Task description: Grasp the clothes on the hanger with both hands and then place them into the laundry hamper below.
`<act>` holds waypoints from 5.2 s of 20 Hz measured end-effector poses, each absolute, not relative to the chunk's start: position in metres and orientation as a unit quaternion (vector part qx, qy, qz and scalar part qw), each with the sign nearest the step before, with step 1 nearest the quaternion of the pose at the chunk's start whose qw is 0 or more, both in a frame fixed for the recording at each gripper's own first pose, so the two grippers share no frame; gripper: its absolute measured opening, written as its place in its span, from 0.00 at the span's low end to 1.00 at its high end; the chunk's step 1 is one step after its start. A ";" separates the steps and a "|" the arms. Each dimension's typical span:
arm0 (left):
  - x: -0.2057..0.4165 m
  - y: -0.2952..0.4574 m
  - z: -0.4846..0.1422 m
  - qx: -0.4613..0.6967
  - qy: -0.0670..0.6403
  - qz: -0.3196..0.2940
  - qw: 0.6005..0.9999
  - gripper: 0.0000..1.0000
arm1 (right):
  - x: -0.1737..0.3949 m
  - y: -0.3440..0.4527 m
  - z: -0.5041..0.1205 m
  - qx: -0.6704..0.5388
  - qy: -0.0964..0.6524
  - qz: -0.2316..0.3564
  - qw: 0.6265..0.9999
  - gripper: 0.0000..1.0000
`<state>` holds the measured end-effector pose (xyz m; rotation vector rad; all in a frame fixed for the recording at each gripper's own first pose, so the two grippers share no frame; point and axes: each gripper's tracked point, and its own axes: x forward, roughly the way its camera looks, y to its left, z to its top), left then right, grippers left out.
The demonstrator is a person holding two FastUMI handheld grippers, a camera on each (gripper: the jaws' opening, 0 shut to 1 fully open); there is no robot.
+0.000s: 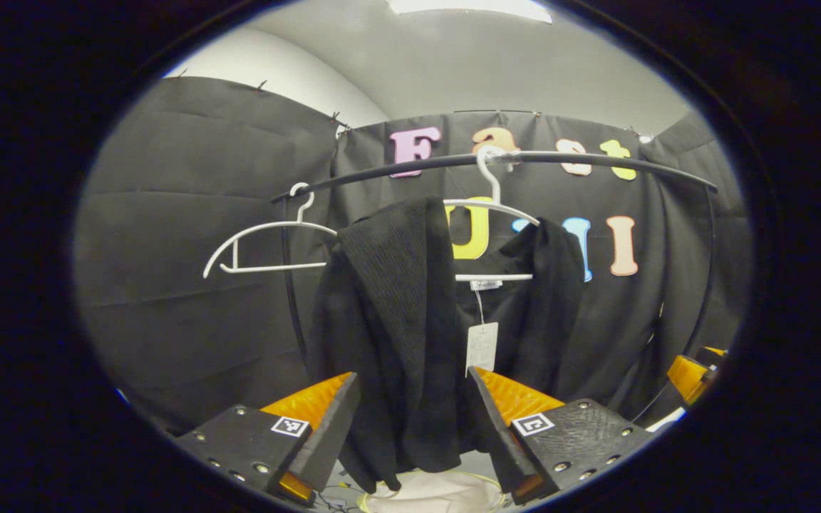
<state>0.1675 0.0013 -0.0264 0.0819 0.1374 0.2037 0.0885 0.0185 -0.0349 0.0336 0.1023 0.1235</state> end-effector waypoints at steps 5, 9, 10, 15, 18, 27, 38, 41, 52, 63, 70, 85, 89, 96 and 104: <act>0.203 0.005 -0.022 0.034 0.061 0.138 0.988 0.88 | 0.119 0.027 -0.044 0.018 0.061 0.100 0.993 0.96; 0.229 0.005 -0.019 0.035 0.052 0.158 0.985 0.88 | 0.138 0.032 -0.052 0.009 0.068 0.130 0.989 0.96; 0.234 0.007 -0.018 0.037 0.047 0.166 0.984 0.88 | 0.144 0.034 -0.054 0.013 0.069 0.137 0.988 0.96; 0.259 0.005 -0.013 0.036 0.036 0.191 0.980 0.88 | 0.170 0.044 -0.065 0.020 0.082 0.166 0.982 0.96; 0.267 0.013 -0.014 0.036 0.034 0.214 0.976 0.87 | 0.180 0.051 -0.070 0.021 0.089 0.184 0.979 0.96; 0.264 0.033 -0.010 0.031 0.037 0.257 0.965 0.32 | 0.186 0.078 -0.092 0.028 0.124 0.243 0.962 0.96; 0.230 0.003 0.024 -0.046 0.033 0.158 0.986 0.01 | 0.179 0.127 -0.076 0.031 0.150 0.309 0.939 0.98; 0.215 -0.001 0.041 -0.070 0.026 0.133 0.988 0.01 | 0.180 0.149 -0.063 0.040 0.160 0.314 0.935 0.98; 0.194 -0.008 0.059 -0.076 0.026 0.042 0.996 0.01 | 0.243 0.189 -0.020 0.042 0.134 0.261 0.955 0.98; 0.202 -0.006 0.048 -0.079 0.037 0.006 0.996 0.00 | 0.276 0.193 -0.035 0.033 0.130 0.215 0.967 0.88; 0.198 0.006 0.051 -0.077 0.024 -0.005 0.997 0.00 | 0.273 0.197 -0.023 0.063 0.113 0.243 0.961 0.01; 0.175 0.086 0.117 -0.118 -0.046 0.035 0.991 0.00 | 0.301 0.111 0.045 0.102 -0.001 0.122 0.987 0.01; 0.169 0.120 0.117 -0.114 -0.050 0.057 0.991 0.01 | 0.317 0.090 0.056 0.113 -0.020 0.092 0.989 0.01; 0.204 0.141 0.079 -0.115 -0.014 0.079 0.990 0.01 | 0.350 0.064 0.036 0.092 -0.015 0.057 0.994 0.01; 0.220 0.140 0.000 -0.118 0.057 0.111 0.985 0.01 | 0.360 0.040 -0.036 0.103 0.064 0.034 0.992 0.05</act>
